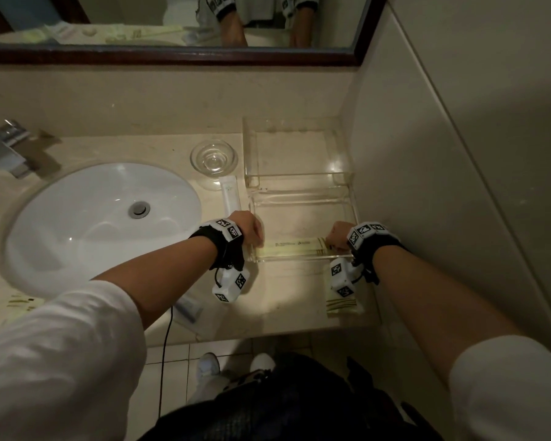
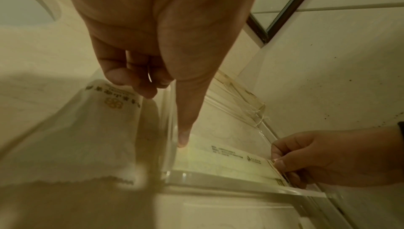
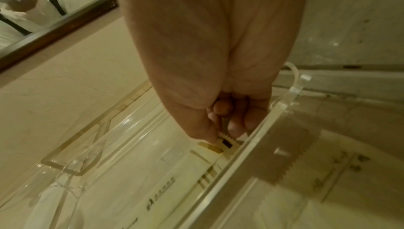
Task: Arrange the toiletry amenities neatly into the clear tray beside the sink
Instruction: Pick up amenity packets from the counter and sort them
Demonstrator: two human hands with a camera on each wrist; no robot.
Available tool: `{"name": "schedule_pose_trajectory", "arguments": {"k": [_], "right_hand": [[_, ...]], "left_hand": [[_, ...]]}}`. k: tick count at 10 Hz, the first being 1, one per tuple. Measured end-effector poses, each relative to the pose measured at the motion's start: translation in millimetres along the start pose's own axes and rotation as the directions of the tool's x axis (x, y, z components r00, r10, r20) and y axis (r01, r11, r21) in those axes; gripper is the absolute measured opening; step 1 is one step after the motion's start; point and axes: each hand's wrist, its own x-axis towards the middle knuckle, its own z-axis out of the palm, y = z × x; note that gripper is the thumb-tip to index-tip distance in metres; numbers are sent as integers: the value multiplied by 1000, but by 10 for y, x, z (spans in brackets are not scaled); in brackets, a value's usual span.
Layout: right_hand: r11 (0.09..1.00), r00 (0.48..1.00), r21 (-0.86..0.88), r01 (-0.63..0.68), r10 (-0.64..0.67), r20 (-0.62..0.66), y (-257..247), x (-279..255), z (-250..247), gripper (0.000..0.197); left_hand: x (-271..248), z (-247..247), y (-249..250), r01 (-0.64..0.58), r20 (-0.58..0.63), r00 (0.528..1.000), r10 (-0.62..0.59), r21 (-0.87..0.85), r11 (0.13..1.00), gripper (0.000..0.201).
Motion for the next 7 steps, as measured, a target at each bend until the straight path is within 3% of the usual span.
{"name": "schedule_pose_trajectory", "arguments": {"k": [2,3,4,6,7], "right_hand": [[1000,1000,17,-16,16,-16,-74,-65,-29,31],[999,1000,37,-6,6,7,43,161,11,38],[999,999,18,30,-30,12,-19,-28,-67,19],[1000,1000,26,13,-14,15,-89,-139,-65,12],[978,999,-209,-20,12,-42,276,795,230,21]], "left_hand": [[-21,7,16,-1,-8,1000,1,1,1000,23],[-38,20,36,-27,-18,999,27,-1,1000,17],[-48,17,46,-38,-29,999,38,-9,999,26],[-27,29,43,-55,-27,998,56,20,998,22],[-19,40,26,-40,-44,998,40,2,999,21]]}}
